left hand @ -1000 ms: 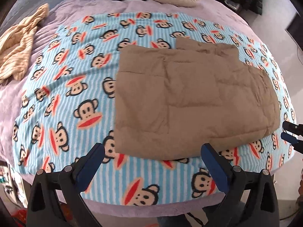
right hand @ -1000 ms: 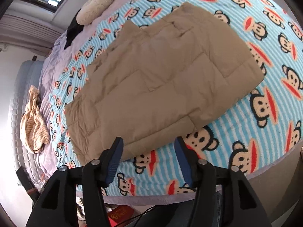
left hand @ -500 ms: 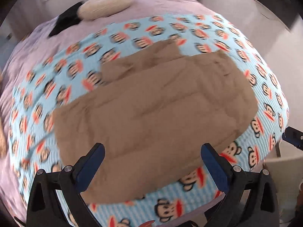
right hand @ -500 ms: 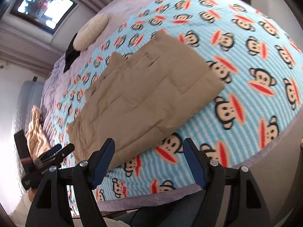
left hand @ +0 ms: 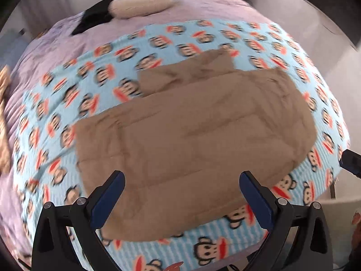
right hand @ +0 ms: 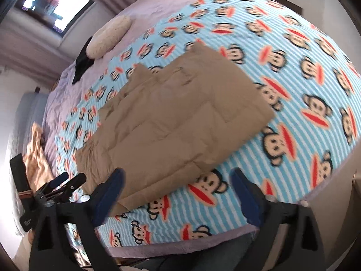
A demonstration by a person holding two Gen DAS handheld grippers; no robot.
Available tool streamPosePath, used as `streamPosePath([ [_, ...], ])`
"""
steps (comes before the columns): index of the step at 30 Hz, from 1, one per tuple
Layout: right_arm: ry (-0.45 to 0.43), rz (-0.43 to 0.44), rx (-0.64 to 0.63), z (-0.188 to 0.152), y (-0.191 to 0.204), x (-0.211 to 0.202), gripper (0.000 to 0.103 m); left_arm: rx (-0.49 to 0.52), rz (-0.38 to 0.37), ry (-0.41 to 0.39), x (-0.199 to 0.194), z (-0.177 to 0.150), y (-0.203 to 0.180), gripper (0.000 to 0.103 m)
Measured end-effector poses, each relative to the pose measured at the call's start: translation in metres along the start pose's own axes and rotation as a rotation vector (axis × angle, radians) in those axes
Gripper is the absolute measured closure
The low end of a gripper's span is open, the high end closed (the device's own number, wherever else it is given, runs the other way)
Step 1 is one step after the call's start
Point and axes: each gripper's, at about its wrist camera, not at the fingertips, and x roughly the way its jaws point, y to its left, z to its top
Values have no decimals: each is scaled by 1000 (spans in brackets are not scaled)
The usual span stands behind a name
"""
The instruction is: Fold large clothes
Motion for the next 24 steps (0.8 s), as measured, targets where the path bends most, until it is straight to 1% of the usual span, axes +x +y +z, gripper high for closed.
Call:
streamPosePath([
  [2, 33, 16, -38, 3, 13, 14, 0, -52, 29, 0, -2, -8, 16, 1],
  [5, 128, 37, -72, 8, 28, 41, 0, -126, 54, 8, -4, -20, 35, 1],
  [7, 198, 48, -84, 11, 35, 58, 0, -169, 68, 13, -5, -28, 45, 1],
  [11, 290, 76, -86, 15, 47, 77, 0, -250, 94, 26, -7, -45, 55, 1],
  [15, 325, 88, -118, 22, 53, 81, 0, -290, 141, 37, -7, -52, 53, 1],
  [24, 356, 129, -198, 45, 50, 73, 0, -345, 178, 23, -21, -51, 30, 1],
])
